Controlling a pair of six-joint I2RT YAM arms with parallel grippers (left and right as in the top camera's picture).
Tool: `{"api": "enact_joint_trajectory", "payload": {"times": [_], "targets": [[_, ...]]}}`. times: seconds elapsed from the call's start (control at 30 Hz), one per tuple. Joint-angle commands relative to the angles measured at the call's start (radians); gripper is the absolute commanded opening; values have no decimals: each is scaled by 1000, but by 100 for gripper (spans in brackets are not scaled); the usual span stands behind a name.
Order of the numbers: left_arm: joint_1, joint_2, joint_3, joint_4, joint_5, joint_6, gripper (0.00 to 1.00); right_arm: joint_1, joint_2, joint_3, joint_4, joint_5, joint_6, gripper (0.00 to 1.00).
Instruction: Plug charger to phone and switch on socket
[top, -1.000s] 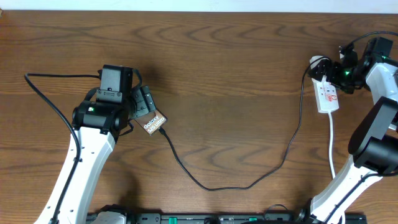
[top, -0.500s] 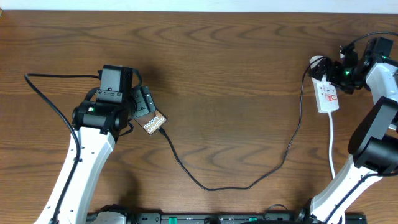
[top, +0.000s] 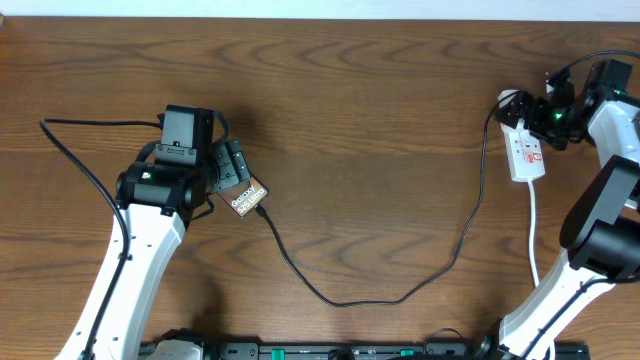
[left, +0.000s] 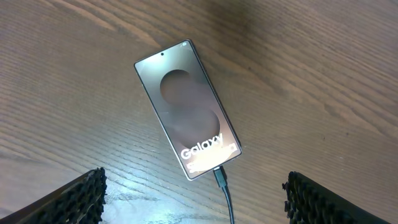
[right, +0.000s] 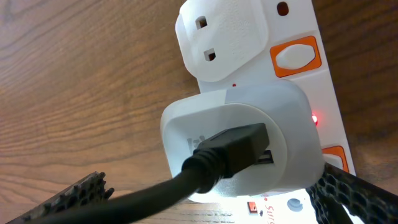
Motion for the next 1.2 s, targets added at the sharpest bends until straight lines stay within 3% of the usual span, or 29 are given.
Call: {"api": "enact_joint_trajectory", "payload": {"times": [0.0, 0.57, 1.17], "targets": [[-4, -2, 12, -11, -21, -4, 90, 45, 30, -9, -4, -123, 8, 99], [-4, -2, 12, -14, -21, -4, 90, -3, 12, -5, -127, -6, -4, 92], [-4, -2, 12, -14, -20, -5, 89, -48, -259, -5, -308, 208, 53, 99]]}}
